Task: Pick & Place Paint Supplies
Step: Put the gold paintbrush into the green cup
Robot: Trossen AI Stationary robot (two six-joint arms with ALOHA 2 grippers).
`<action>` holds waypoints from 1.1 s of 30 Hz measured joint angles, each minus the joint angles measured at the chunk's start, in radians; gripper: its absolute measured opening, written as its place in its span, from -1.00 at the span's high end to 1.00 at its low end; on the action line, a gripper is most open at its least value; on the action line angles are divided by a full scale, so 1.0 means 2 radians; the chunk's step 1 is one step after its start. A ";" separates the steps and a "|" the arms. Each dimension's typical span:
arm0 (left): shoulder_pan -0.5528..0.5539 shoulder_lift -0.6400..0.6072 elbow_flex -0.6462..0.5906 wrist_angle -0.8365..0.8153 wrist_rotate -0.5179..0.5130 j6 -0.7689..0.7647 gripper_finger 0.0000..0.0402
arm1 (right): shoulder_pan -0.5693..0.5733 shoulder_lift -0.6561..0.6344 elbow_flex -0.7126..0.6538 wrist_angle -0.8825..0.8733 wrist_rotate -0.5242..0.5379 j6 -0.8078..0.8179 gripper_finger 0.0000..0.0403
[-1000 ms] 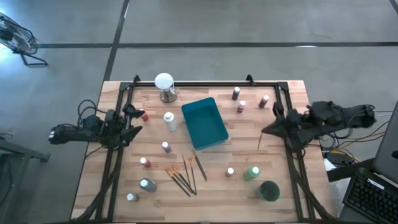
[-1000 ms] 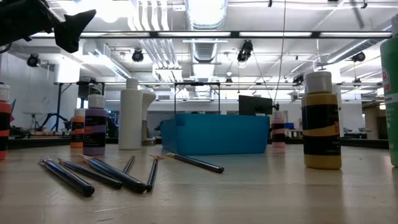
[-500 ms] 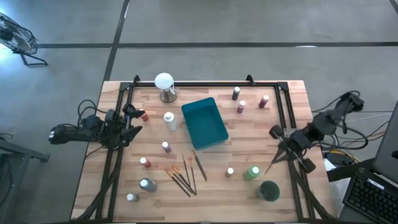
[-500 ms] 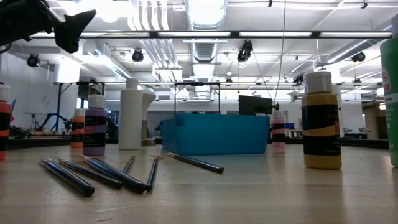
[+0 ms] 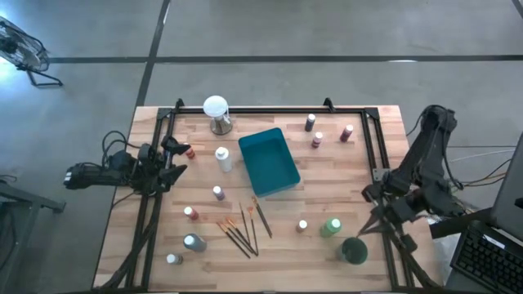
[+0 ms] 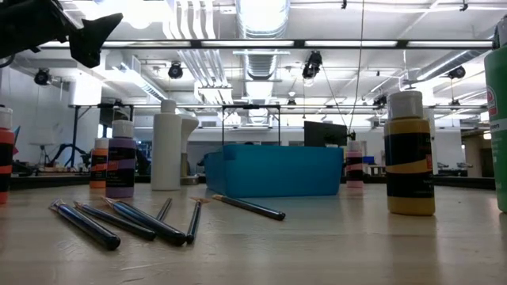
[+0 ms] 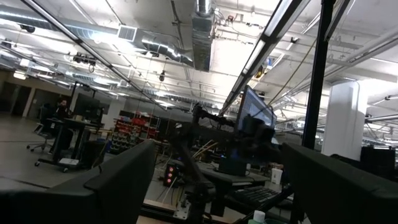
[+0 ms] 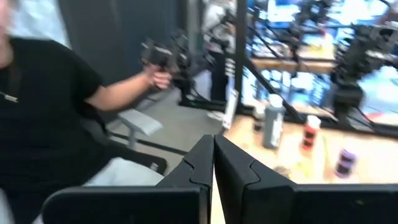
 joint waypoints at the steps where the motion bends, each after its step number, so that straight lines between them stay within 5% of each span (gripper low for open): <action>1: 0.000 0.000 0.000 0.000 0.000 0.000 -0.77 | 0.009 0.011 0.000 0.002 0.020 0.006 0.96; 23: 0.000 0.000 0.000 0.000 0.000 0.000 -0.77 | 0.115 0.118 -0.046 0.021 0.257 0.201 0.96; 33: 0.000 0.000 0.000 0.000 0.000 0.000 -0.77 | 0.129 0.137 -0.109 0.101 0.282 0.233 0.96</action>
